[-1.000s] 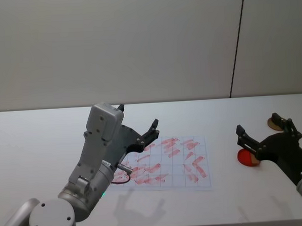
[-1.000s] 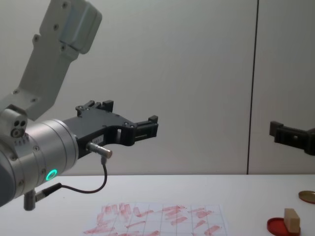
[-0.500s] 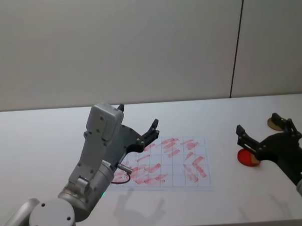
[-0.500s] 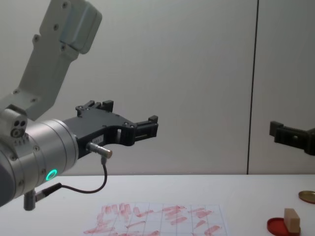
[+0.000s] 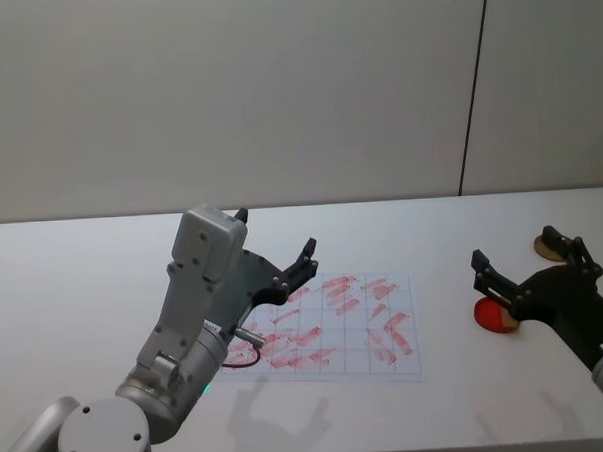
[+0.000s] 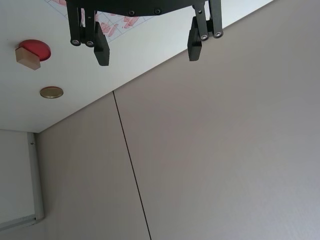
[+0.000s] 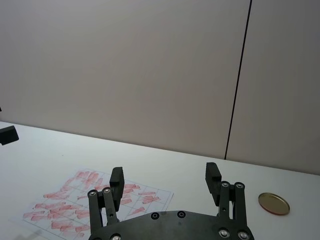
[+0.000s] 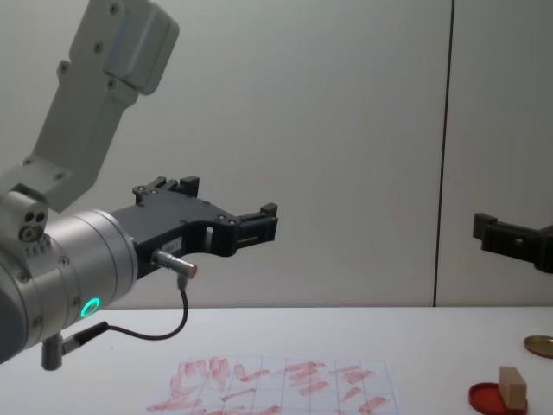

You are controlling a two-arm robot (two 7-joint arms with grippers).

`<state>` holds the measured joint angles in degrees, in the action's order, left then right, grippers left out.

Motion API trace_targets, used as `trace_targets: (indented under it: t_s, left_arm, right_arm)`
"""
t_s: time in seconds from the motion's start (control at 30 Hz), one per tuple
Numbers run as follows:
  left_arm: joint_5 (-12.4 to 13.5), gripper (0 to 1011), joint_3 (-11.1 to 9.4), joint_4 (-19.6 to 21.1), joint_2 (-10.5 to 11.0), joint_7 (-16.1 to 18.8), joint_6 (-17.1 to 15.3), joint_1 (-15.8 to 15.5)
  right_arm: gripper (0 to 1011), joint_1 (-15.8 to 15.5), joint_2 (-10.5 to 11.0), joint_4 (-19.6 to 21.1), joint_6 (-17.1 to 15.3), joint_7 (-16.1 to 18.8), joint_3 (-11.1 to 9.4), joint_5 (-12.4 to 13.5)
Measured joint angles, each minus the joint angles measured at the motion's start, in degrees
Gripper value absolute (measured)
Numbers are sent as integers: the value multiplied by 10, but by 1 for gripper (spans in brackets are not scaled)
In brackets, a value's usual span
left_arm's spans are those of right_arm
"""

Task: Use the one hand to pick up the stamp and affix it onto the A4 paper.

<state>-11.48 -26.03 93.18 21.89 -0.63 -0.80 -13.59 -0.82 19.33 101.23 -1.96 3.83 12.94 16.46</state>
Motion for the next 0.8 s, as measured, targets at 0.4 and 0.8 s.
trace_targets:
  t_s: [0.4,0.8]
  left_arm:
    - [0,993,0,0,0,0,0,0]
    - [0,993,0,0,0,0,0,0]
  right_arm:
    - [1001,23,-7,-23,-29,-4,-5,-1]
    - [1001,80,-29,-89,-85,-20,-10,-10]
